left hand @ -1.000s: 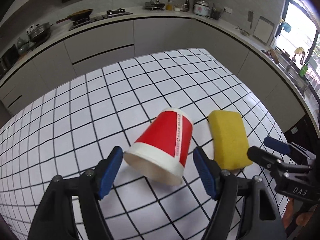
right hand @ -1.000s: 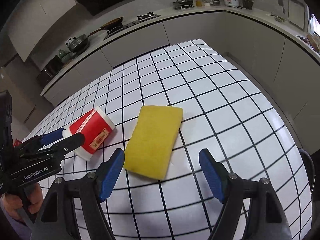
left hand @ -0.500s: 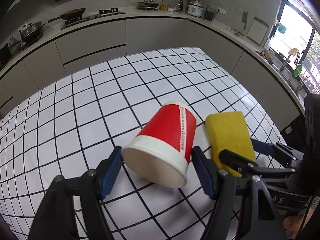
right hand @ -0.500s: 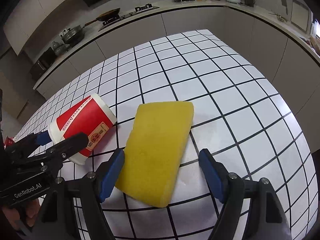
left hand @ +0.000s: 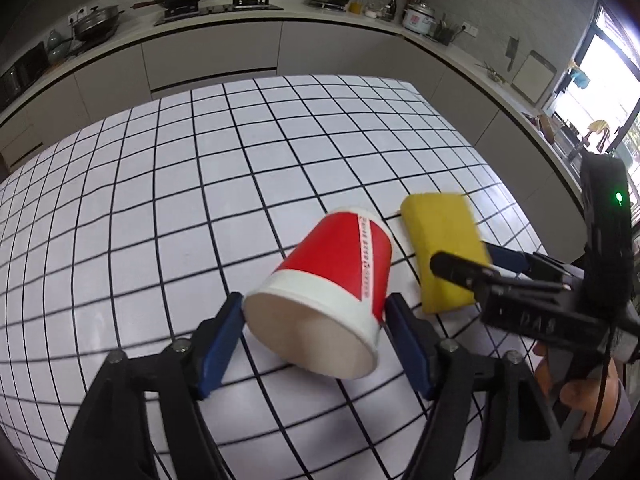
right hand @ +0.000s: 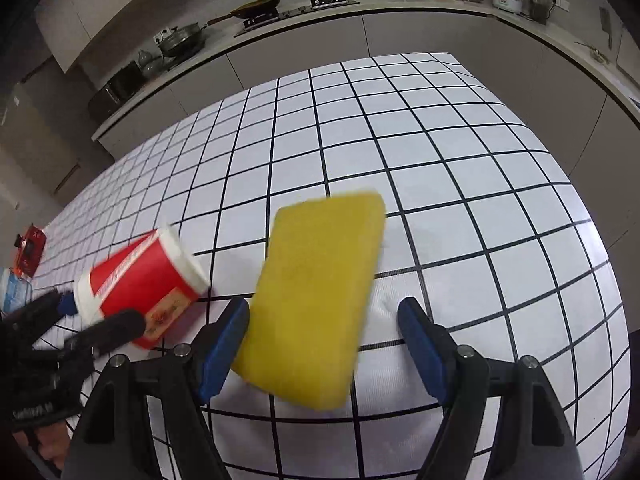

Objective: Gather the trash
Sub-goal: 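Grasp the yellow sponge with the right tool while the left tool grasps the red-white cup, then carry sponge and cup over the black bin and open both tools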

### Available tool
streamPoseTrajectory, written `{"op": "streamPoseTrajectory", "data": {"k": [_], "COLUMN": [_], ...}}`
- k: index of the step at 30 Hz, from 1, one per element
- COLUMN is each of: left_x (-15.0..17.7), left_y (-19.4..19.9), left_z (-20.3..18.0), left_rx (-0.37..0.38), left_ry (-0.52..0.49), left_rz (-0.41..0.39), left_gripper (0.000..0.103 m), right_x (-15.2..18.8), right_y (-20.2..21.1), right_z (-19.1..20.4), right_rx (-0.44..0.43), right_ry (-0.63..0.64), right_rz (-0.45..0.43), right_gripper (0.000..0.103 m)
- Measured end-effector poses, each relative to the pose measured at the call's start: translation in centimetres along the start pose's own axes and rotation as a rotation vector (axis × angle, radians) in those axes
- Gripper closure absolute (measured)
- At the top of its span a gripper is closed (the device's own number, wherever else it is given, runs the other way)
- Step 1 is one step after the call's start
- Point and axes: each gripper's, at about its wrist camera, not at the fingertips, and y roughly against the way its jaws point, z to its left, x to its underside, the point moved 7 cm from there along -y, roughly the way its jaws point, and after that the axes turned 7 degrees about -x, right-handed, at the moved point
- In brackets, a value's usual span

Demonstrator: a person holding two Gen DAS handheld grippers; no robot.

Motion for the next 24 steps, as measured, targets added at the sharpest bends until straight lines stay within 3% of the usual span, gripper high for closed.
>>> {"op": "streamPoseTrajectory", "data": {"k": [4, 10, 13, 16, 24], "left_x": [-0.6, -1.2, -1.1, -1.2, -0.3], "left_y": [-0.7, -2.3, -2.3, -2.1, -0.9], "left_z": [-0.9, -1.6, -1.5, -1.3, -0.3], "left_rx": [-0.011, -0.010, -0.005, 0.002, 0.006], "left_ry": [-0.042, -0.079, -0.065, -0.043, 0.020], "left_rz": [0.008, 0.014, 0.002, -0.004, -0.023], "left_gripper": [0.026, 0.028, 0.034, 0.045, 0.048], "right_x": [-0.3, -0.2, 0.3, 0.5, 1.2], "right_y": [-0.8, -1.1, -0.9, -0.6, 0.5], "right_z": [-0.1, 0.4, 0.5, 0.6, 0.4], "right_rx": [0.002, 0.059, 0.092, 0.080, 0.036], "right_ry": [-0.024, 0.041, 0.085, 0.090, 0.073], "right_rz": [0.006, 0.007, 0.001, -0.006, -0.029], "right_gripper": [0.024, 0.025, 0.038, 0.044, 0.055]}}
